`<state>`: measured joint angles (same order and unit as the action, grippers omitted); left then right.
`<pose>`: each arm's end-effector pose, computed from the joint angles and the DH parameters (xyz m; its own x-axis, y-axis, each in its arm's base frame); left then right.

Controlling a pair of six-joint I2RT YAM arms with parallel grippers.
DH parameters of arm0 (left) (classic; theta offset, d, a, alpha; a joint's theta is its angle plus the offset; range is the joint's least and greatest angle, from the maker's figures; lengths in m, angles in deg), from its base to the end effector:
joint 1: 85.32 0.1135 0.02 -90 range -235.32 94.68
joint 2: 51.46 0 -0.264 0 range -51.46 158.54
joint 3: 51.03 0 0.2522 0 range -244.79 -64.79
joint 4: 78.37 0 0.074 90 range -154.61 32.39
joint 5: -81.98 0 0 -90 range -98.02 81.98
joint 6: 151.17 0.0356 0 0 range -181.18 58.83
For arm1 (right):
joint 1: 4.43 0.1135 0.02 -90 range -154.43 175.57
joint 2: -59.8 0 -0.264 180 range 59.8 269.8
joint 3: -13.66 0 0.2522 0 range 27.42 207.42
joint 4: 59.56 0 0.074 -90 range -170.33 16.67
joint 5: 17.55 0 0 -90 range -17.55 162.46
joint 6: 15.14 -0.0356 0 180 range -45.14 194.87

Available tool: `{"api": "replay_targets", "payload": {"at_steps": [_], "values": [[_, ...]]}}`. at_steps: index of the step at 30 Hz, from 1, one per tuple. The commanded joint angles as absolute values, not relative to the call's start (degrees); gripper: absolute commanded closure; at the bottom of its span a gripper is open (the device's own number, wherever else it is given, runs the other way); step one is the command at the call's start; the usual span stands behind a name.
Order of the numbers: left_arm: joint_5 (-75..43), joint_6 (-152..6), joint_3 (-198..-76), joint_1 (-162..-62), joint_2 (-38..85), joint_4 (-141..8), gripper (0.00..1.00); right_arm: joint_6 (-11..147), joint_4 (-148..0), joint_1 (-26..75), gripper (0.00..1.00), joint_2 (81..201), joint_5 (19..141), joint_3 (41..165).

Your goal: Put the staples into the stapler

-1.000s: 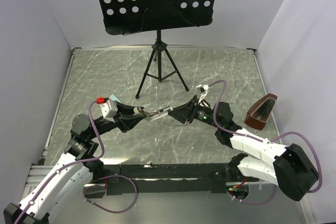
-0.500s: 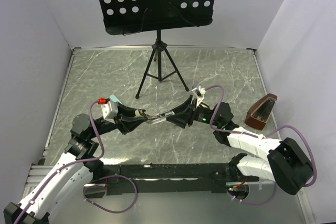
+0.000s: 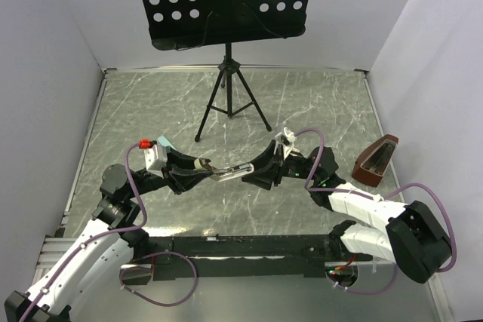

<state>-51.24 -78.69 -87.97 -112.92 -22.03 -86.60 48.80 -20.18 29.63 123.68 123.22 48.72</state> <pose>0.1095 -0.0848 0.3033 -0.0482 -0.2223 -0.9738 0.9513 0.2868 -0.1126 0.1665 0.1458 0.2467 -0.2964 0.1350 -0.9455 -0.9516 0.0425 0.3043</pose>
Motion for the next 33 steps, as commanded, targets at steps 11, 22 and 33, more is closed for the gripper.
{"api": "replay_targets", "payload": {"at_steps": [11,22,33], "values": [[-54.8,-82.9,-92.3,-113.0,-20.3,-93.4,0.99,50.3,-17.5,29.2,0.45,121.0,128.2,50.3],[-56.2,-86.0,-92.7,-113.0,-19.7,-96.0,0.99,51.1,-19.4,29.1,0.48,118.7,129.4,51.4],[-57.1,-85.7,-93.9,-112.9,-19.4,-94.8,0.99,50.7,-19.4,29.2,0.51,117.4,130.7,51.9]]}}
